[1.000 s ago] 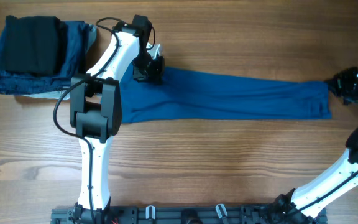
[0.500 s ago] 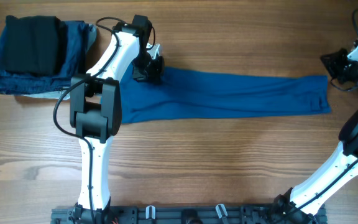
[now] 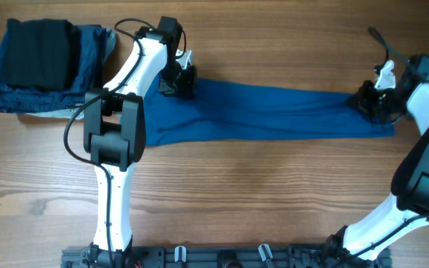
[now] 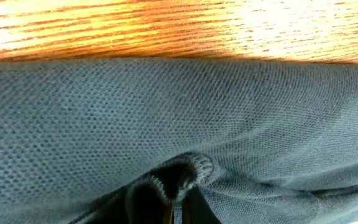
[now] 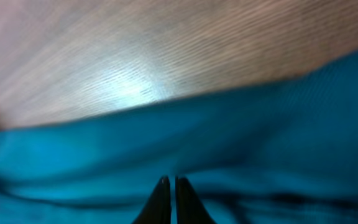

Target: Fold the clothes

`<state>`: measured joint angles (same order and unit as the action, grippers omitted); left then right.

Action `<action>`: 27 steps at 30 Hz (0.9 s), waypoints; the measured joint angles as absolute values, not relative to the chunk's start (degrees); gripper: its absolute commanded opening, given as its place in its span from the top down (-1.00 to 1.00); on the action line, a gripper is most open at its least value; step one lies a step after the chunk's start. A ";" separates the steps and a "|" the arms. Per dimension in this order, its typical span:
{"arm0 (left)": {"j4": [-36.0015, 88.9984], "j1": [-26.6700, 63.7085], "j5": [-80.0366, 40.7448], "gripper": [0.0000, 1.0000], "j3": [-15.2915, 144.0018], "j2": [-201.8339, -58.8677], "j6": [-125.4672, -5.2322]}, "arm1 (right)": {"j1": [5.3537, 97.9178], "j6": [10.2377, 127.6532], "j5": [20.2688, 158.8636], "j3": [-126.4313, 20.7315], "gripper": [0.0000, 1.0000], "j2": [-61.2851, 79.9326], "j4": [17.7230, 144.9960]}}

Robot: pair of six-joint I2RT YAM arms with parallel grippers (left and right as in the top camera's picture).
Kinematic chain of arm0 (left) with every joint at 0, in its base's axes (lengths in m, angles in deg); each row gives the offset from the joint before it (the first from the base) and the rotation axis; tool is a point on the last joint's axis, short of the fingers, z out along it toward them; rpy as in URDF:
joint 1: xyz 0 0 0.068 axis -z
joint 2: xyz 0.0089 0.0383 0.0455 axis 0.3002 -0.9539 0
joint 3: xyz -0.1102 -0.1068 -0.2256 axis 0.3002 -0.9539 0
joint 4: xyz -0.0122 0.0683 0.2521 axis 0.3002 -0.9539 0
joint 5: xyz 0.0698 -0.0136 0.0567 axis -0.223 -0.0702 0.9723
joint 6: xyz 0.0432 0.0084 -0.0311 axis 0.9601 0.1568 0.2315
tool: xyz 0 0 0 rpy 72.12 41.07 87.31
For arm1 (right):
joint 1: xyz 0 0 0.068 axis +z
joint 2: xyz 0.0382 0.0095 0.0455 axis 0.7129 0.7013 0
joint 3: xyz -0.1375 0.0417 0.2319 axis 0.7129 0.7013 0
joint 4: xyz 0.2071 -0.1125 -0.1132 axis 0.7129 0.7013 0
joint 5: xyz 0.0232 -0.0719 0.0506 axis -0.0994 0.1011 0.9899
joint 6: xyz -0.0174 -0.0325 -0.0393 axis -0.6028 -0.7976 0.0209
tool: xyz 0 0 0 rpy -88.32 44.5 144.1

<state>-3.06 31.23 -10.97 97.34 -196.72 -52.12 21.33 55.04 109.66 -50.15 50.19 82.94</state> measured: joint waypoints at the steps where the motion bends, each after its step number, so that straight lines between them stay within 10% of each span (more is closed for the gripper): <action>1: -2.89 31.23 -10.95 0.89 97.36 -196.72 -52.12 | 21.31 54.98 108.13 -47.33 0.91 50.21 79.32; 18: -1.25 31.23 -10.73 0.80 97.36 -196.72 -52.14 | 19.63 54.02 105.01 -56.58 0.55 48.46 91.12; 27: -0.35 31.23 -10.09 0.92 97.69 -196.72 -52.31 | 49.96 29.25 109.27 -58.37 0.91 46.82 94.13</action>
<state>-0.35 31.23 -10.09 97.69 -196.72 -52.31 49.96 29.25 109.27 -58.37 46.82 94.13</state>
